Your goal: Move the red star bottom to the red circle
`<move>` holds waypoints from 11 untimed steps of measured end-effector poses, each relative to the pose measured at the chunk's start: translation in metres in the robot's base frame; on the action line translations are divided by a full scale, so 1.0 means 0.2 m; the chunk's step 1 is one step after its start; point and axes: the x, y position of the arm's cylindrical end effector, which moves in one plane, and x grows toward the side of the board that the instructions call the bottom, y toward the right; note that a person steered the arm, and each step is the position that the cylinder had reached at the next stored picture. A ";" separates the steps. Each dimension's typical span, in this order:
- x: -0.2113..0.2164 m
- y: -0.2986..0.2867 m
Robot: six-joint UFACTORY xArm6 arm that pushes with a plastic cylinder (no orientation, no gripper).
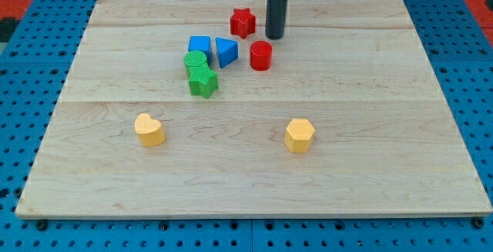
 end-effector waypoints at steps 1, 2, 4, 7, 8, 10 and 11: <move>-0.32 -0.05; -0.36 -0.30; -0.30 -0.36; -0.12 -0.58; -0.03 -0.33; -0.17 -0.18; -0.15 0.10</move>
